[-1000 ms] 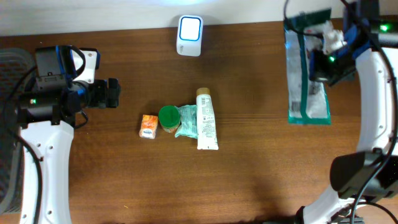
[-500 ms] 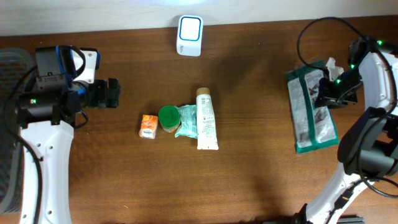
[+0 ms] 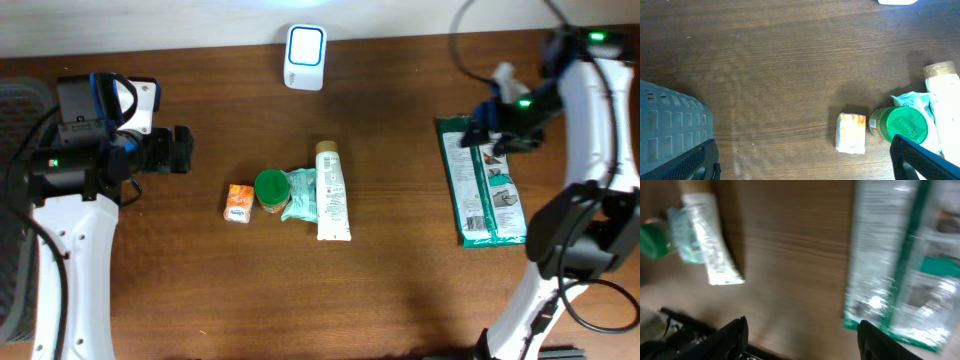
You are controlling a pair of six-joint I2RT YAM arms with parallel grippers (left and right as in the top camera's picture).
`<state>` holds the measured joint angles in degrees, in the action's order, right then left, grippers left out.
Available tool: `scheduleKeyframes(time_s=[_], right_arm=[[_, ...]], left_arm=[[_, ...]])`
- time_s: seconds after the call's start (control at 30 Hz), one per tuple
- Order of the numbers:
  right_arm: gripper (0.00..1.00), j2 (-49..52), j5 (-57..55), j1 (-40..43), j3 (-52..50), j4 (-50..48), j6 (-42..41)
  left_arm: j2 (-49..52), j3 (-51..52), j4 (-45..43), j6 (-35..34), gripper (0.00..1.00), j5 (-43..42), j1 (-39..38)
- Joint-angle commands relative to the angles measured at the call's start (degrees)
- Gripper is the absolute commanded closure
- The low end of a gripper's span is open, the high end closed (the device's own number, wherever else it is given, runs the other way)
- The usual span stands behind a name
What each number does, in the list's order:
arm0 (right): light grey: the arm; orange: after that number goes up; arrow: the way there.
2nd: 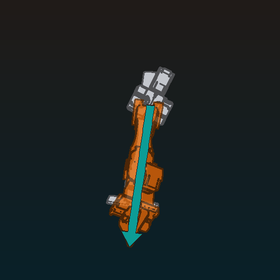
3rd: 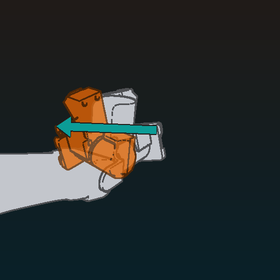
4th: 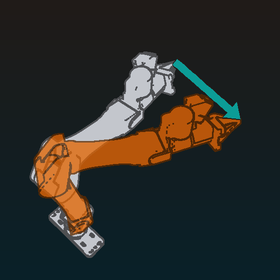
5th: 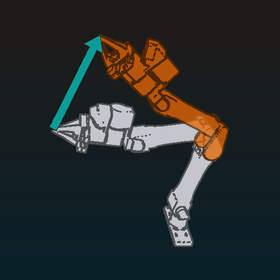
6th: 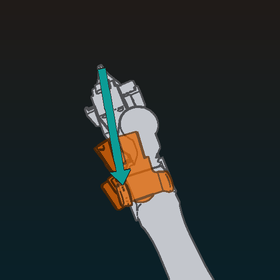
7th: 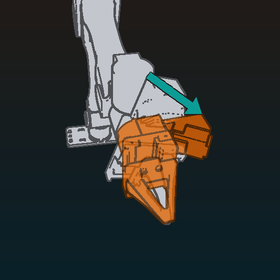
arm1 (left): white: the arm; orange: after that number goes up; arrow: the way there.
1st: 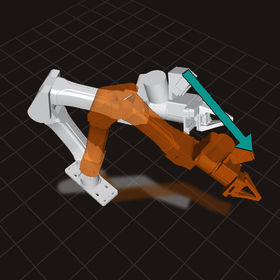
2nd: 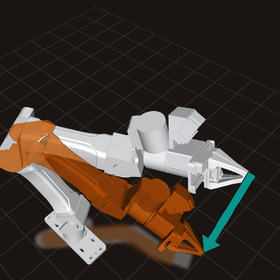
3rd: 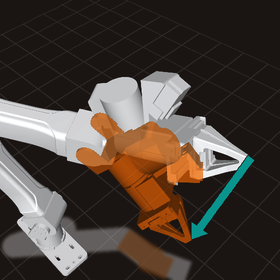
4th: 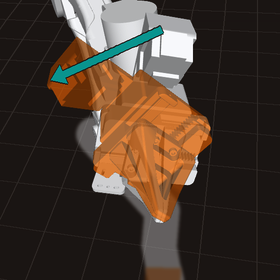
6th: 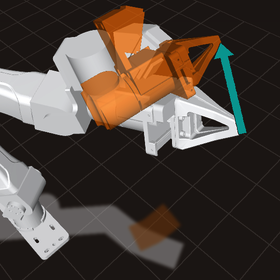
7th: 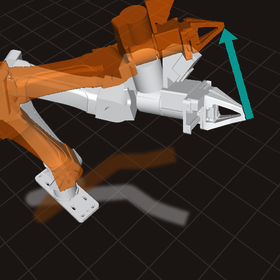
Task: Scan the item barcode
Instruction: 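Lay the gloves pack down on the table's right side, then move the right gripper to the white tube and grasp it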
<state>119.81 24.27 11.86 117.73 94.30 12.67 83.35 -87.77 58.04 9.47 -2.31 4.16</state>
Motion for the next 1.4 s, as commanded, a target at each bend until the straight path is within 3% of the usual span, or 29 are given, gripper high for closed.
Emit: scheduleKeyframes(time_s=[0.0,0.2,0.37,0.8,0.83,0.87,0.9,0.97,1.03,1.2,1.37], right_arm=[[0.33,-0.4,8.8,-6.3,-5.2,-4.0,0.8],[0.33,-0.4,18.4,-16.4,-22.5,-20.5,-0.3],[0.33,-0.4,18.6,-22.2,-34.1,-37.4,-11.3],[0.34,-0.4,18.8,-30.4,-47.2,-62.7,-23.7],[0.38,-0.4,18.8,-31.3,-48.4,-64.6,-24.6],[0.46,-0.4,18.6,-32.1,-48.7,-65.2,-25.2],[0.62,-0.4,18.6,-32.2,-48.7,-65.3,-25.2],[0.84,-0.4,18.6,-31.9,-48.7,-65.4,-25.2],[0.96,-0.6,18.8,-30.6,-48.3,-65.1,-25.2],[0.96,-5.1,15.3,-28.9,-42.2,-54.9,-18.9],[0.96,-8.2,-10.9,-34.2,-32.0,-38.4,-15.9]], left_arm=[[-0.1,-0.5,-0.1,0.9,0.01,0.2,0.3],[-0.1,-0.5,-0.1,0.9,0.01,0.2,0.2],[-0.1,-0.5,-0.1,0.9,0.01,0.2,0.3],[-0.1,-0.5,-0.1,0.9,0.01,0.2,0.2],[-0.1,-0.5,-0.1,0.9,0.01,0.2,0.2],[-0.1,-0.5,0.0,0.9,0.01,0.2,0.2],[-0.1,-0.5,-0.1,0.9,0.01,0.2,0.2],[-0.1,-0.5,-0.1,0.9,0.01,0.2,0.3],[-0.1,-0.5,0.0,0.9,0.01,0.2,0.2],[-0.1,-0.5,0.0,0.9,0.01,0.2,0.3],[-0.1,-0.5,-0.1,0.9,0.01,0.2,0.2]])
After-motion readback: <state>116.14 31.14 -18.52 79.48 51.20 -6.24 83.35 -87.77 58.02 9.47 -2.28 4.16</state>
